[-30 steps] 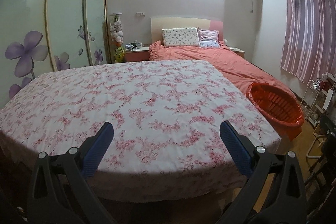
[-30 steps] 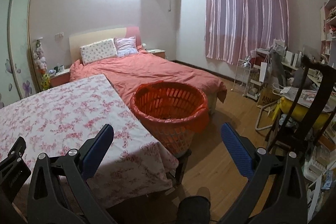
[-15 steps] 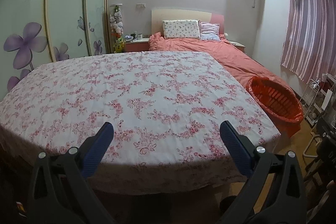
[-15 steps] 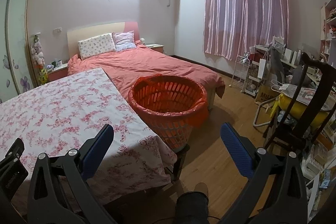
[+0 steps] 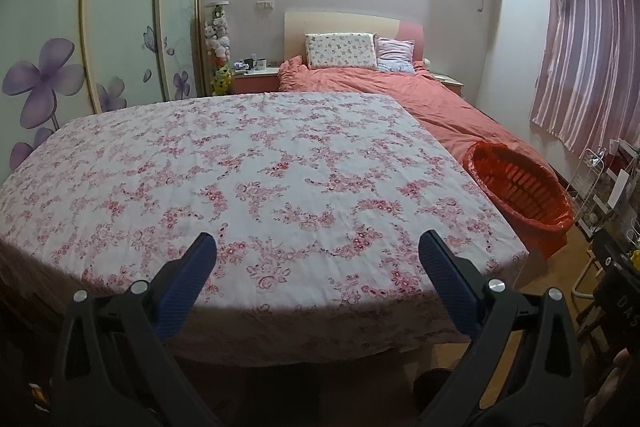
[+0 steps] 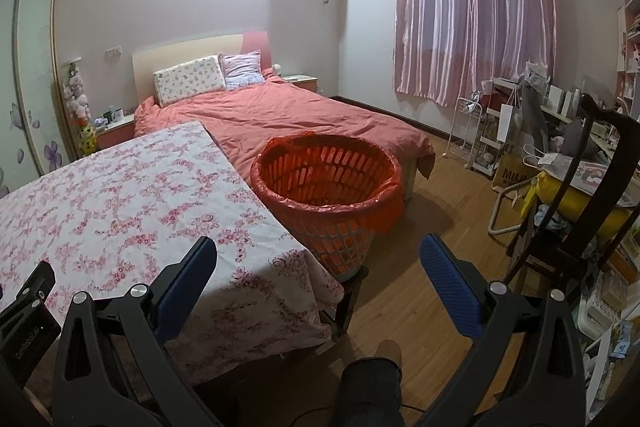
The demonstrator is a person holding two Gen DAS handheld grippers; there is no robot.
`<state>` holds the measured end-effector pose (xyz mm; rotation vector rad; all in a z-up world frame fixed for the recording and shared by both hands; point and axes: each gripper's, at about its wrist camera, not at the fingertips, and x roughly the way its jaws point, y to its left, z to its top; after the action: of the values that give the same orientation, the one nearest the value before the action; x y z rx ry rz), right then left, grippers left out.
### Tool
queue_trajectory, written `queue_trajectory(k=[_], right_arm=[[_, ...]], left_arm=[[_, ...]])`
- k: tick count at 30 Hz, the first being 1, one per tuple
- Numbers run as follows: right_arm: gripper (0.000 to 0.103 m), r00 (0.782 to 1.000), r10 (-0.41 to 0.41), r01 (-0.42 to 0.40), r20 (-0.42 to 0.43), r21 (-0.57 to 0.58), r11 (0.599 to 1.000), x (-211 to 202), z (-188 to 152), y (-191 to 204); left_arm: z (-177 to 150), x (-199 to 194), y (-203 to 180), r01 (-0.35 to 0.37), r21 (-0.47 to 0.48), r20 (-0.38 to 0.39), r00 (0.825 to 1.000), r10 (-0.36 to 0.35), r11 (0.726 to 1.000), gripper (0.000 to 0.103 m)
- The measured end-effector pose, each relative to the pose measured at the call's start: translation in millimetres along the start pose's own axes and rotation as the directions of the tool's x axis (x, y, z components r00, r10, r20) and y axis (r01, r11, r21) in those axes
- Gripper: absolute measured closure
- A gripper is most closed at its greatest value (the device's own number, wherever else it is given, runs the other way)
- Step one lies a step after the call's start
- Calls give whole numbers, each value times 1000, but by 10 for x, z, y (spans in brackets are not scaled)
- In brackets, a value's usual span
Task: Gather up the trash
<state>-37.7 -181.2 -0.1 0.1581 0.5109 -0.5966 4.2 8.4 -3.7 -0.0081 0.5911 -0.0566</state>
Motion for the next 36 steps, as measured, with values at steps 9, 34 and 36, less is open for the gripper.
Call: queue_trajectory(k=[9, 34, 36], right_arm=[[2, 1000, 3, -3, 2, 0, 1000, -9, 9, -3], [2, 1000, 6, -6, 2, 4, 1000, -21, 26, -3], [2, 1000, 5, -5, 2, 3, 1000, -23, 35, 5]], left_arm=[[53, -90, -45, 15, 4, 26, 1000, -15, 1000, 4], [80, -170, -117, 12, 27, 54, 998, -13, 1000, 4], [81, -169, -117, 12, 26, 55, 998, -13, 1000, 4]])
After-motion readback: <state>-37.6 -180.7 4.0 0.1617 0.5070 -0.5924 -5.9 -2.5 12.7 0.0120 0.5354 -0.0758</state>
